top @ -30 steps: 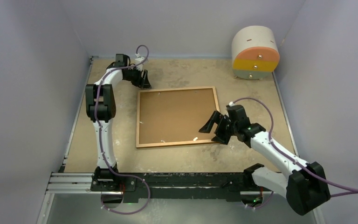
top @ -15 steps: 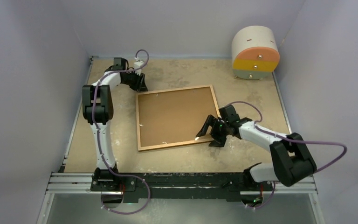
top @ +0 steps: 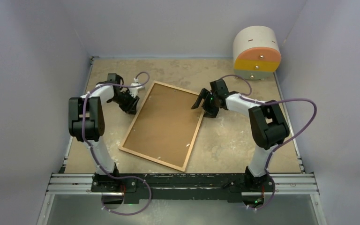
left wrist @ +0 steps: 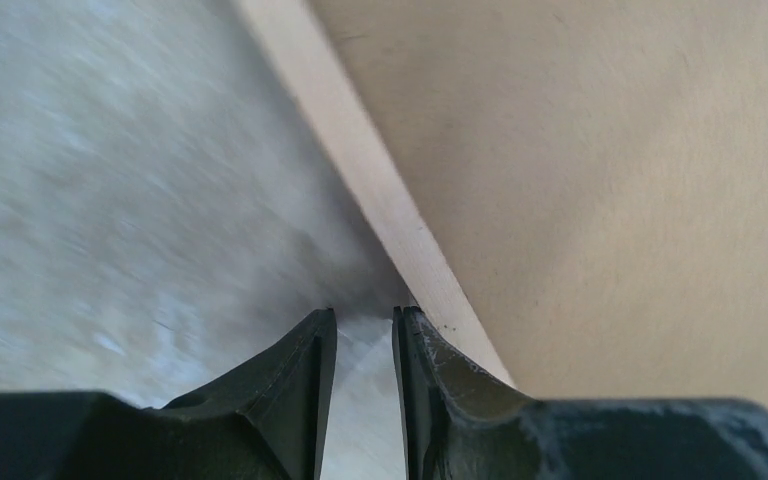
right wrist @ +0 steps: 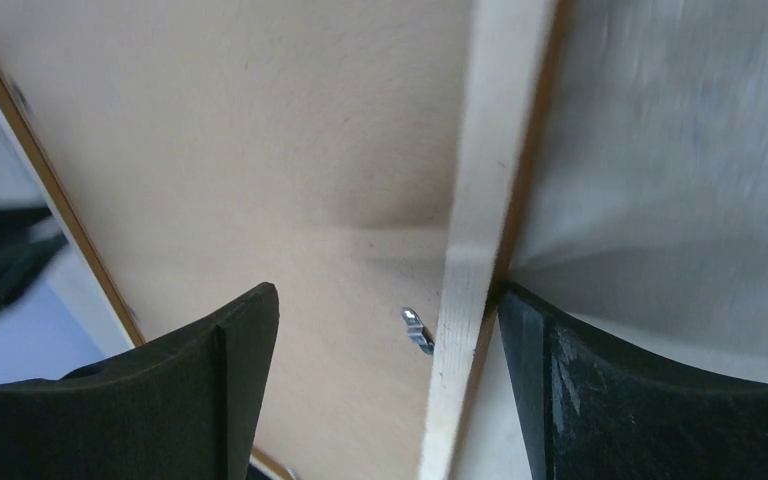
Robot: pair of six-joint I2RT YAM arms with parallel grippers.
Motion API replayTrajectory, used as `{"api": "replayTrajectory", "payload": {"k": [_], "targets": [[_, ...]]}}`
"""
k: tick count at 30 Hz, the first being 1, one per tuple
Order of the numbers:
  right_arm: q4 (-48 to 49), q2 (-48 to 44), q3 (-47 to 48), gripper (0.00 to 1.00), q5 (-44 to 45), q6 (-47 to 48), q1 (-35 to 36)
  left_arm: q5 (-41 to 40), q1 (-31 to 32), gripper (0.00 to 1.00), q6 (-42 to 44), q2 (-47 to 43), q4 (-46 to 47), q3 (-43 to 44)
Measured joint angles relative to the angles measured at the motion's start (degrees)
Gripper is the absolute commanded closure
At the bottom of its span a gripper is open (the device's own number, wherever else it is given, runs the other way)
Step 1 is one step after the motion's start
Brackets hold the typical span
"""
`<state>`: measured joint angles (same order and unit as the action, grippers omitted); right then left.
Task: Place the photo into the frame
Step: Adjust the photo frame at the center of the board.
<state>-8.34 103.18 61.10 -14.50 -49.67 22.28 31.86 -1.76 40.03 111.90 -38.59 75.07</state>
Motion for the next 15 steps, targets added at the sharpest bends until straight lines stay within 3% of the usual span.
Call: {"api": "replayTrajectory", "payload": {"k": [7,15], "targets": [[1.2,8.9,12.3,0.21,4.6,2.9,-1.0,0.0,1.4,0.66,3.3,-7.1,-8.7,-9.2],[1.0,2.9,12.2,0.21,8.1,5.9,1.1,5.5,-1.1,0.49,3.2,-9.2,-14.3,-9.3]]}}
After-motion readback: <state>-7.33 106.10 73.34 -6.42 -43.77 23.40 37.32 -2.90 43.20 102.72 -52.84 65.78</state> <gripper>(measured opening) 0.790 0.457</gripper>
